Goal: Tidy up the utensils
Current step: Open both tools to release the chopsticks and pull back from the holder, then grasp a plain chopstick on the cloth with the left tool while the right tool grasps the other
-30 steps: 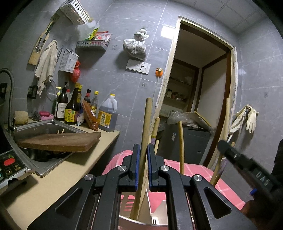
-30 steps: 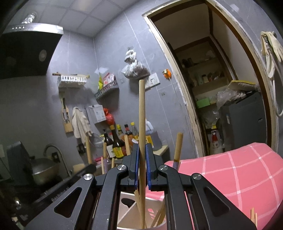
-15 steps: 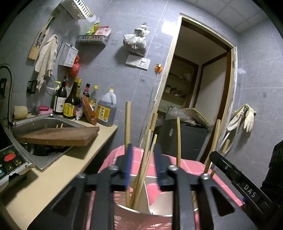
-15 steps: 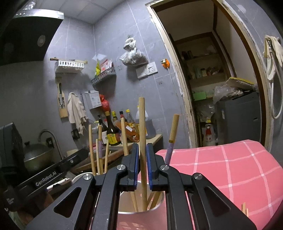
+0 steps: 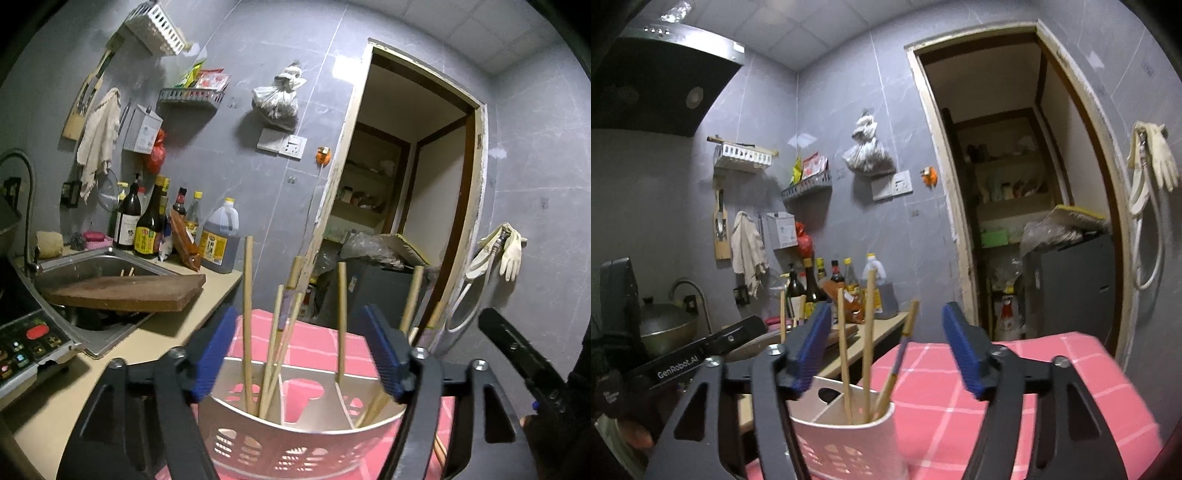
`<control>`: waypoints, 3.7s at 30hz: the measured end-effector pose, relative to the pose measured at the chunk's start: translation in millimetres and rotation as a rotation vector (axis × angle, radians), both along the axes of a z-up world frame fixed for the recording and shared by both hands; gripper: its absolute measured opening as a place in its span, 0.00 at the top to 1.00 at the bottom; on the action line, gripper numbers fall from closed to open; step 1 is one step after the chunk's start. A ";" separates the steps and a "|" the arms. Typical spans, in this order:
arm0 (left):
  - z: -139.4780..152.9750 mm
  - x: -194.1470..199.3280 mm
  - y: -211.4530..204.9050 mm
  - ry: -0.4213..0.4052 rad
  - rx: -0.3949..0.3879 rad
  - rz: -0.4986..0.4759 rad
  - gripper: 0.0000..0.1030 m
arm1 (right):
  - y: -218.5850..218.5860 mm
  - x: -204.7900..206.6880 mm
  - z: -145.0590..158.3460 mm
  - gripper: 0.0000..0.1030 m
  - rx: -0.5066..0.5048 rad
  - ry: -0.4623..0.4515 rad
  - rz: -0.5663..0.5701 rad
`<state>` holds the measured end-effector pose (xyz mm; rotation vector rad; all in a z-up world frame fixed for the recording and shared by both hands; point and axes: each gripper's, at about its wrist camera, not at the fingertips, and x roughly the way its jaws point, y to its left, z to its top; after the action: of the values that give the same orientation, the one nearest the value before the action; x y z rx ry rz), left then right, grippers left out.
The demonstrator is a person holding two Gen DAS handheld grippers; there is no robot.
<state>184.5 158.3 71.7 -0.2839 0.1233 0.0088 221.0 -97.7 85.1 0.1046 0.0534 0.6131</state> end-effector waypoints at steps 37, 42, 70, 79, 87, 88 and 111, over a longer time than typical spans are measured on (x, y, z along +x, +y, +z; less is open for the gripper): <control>-85.6 22.1 -162.3 0.368 0.154 -0.189 0.02 | -142.2 -1.5 -75.3 0.00 -0.289 0.349 -0.276; -95.6 32.2 -154.0 0.450 0.143 -0.163 0.02 | -136.0 14.9 -90.9 0.00 -0.354 0.460 -0.252; -108.3 49.8 -161.3 0.574 0.153 -0.214 0.03 | -122.3 66.2 -130.5 0.80 -0.467 0.760 -0.093; -113.7 70.9 -187.1 0.609 0.202 -0.336 0.07 | -150.6 67.0 -126.9 0.92 -0.414 0.761 -0.119; -115.9 105.7 -213.7 0.641 0.191 -0.488 0.39 | -165.7 80.7 -127.8 0.91 -0.305 0.805 -0.069; -116.3 112.0 -216.4 0.650 0.182 -0.498 0.44 | -165.0 83.3 -127.8 0.91 -0.303 0.810 -0.067; -126.8 134.0 -227.1 0.755 0.095 -0.515 0.88 | -152.2 131.2 -131.9 0.92 -0.323 0.873 -0.183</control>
<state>318.4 -68.8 -55.1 -0.1354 0.9406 -0.3914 352.2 -249.8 -46.7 0.0558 0.9738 0.3322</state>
